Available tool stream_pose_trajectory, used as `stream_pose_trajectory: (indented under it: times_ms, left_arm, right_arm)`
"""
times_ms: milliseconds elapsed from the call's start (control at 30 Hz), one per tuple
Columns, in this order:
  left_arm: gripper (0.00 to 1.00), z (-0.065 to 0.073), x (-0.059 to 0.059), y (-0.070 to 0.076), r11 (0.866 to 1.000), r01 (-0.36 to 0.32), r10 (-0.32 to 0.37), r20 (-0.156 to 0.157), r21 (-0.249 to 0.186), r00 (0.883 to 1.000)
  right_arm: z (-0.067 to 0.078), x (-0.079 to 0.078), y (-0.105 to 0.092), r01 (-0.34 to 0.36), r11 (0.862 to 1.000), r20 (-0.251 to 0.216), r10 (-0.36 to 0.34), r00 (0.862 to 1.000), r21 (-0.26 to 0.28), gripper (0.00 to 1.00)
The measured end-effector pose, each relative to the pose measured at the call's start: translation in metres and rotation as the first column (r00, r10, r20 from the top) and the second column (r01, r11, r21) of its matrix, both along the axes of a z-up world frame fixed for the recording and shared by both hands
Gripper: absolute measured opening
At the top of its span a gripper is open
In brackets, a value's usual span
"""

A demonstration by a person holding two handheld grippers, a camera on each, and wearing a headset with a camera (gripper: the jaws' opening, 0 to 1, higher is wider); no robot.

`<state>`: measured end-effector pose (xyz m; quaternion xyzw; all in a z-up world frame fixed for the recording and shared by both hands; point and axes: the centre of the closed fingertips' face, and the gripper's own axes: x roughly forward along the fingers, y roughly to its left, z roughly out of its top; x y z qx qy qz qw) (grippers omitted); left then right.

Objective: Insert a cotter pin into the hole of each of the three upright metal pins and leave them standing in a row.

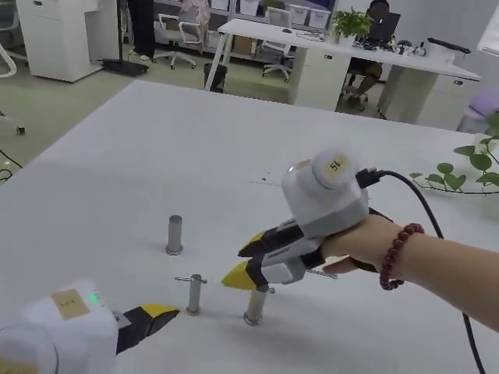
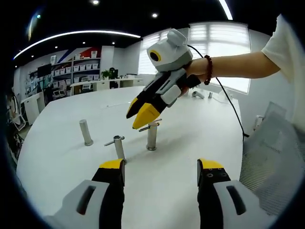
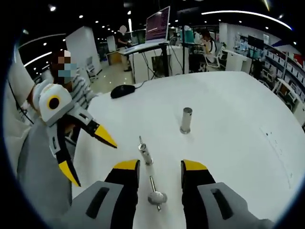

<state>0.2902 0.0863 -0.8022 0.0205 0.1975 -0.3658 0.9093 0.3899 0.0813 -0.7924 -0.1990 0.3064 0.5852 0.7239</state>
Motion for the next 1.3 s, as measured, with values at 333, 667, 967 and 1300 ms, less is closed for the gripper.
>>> stream_pose_trajectory:
  times_ms: [333, 667, 967, 1300]
  left_arm:
    - [0.74, 0.004, -0.002, 0.007, 1.0, -0.006, 0.006, 0.009, -0.002, 1.0]
    - [0.83, 0.002, -0.003, 0.012, 0.999, -0.033, 0.033, -0.001, -0.01, 0.999]
    - [0.93, 0.001, -0.001, 0.014, 0.999, -0.037, 0.037, -0.002, -0.004, 0.999]
    - [0.99, 0.003, 0.005, 0.011, 0.998, -0.047, 0.047, 0.0, -0.032, 0.999]
  right_arm:
    - [0.006, 0.035, 0.037, 0.067, 0.993, 0.07, -0.074, 0.995, 0.1, 0.36]
    - [-0.003, 0.061, 0.063, 0.096, 0.982, 0.119, -0.116, 0.986, 0.164, 0.35]
    - [-0.011, 0.073, 0.085, 0.105, 0.97, 0.126, -0.135, 0.983, 0.218, 0.33]
    - [-0.02, 0.084, 0.093, 0.165, 0.951, 0.064, -0.188, 0.98, 0.262, 0.25]
